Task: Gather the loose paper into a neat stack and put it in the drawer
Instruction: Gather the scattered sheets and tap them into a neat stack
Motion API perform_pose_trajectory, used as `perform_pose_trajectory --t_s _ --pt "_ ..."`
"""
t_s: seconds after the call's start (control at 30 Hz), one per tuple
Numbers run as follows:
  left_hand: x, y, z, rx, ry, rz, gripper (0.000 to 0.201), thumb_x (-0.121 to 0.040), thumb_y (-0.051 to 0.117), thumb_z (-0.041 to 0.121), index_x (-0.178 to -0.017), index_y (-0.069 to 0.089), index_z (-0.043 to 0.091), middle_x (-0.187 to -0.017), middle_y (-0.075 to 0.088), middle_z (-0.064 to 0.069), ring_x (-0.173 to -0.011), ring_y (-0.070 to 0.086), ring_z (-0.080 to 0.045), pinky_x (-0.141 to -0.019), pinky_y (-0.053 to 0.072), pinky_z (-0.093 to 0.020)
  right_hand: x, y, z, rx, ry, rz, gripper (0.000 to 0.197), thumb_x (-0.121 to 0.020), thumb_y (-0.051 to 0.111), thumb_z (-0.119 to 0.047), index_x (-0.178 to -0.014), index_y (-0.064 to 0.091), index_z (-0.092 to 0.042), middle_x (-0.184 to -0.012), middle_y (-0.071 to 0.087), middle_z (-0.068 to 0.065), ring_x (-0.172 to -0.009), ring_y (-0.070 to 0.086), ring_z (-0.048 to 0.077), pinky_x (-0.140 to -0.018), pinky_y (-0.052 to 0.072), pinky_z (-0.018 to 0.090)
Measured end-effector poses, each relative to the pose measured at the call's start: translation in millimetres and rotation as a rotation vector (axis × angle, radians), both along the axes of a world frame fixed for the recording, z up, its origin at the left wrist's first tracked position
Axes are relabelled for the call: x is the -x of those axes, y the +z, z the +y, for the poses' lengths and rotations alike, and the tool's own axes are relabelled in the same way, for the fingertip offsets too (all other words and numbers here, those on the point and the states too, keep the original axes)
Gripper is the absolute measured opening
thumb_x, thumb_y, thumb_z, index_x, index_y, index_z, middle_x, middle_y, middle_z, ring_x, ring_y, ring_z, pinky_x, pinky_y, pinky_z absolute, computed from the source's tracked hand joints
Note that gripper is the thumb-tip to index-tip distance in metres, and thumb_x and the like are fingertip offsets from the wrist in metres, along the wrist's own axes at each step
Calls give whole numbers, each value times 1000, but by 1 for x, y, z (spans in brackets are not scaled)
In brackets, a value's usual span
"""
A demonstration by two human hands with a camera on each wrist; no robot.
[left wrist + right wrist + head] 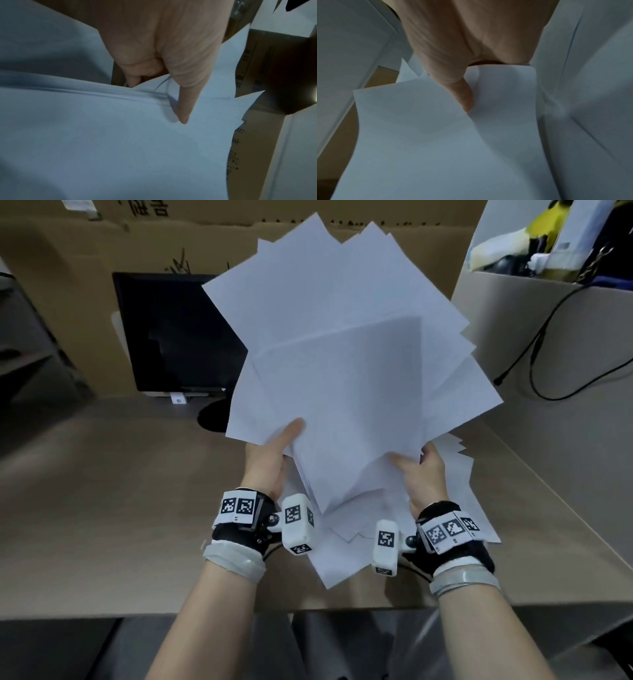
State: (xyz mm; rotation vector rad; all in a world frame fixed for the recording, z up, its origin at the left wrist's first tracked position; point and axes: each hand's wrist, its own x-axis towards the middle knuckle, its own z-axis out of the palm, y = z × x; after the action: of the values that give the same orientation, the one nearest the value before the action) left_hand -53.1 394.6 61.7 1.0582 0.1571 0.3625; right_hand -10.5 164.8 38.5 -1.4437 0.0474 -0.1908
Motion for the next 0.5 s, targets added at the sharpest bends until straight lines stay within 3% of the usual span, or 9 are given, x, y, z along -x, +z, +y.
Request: perform_pose_trajectory --t_s 0.1,0.2,0.4,0.5 --pt "1 2 -2 6 22 -13 49 -77 87 9 -122 66 14 -121 75 -7 -114 71 -27 -106 51 -50 -2 0 6 20 -12 -13 18 -86 75 -12 -95 59 -15 -90 69 1 -75 67 12 -72 56 30" --pt "-1 5 1 -1 69 -33 44 -79 86 6 -117 65 14 -114 77 -6 -109 73 -25 -103 54 -50 -5 1 4 44 -36 -23 35 -81 81 -27 -89 52 -11 -82 51 6 -70 50 17 -66 46 31" --pt "-2 11 -3 -7 104 -88 33 -83 81 1 -111 68 11 -110 77 -9 -107 73 -29 -99 56 -51 -6 9 1 69 -75 -8 38 -82 78 -18 -76 41 -16 -70 39 -3 -57 38 12 -43 37 13" --pt "-3 17 -4 -59 104 -131 31 -82 82 3 -109 70 14 -110 78 -8 -108 73 -30 -99 56 -51 -6 13 3 71 -82 -29 36 -82 78 -19 -77 42 -17 -71 41 -2 -59 40 12 -50 41 17"
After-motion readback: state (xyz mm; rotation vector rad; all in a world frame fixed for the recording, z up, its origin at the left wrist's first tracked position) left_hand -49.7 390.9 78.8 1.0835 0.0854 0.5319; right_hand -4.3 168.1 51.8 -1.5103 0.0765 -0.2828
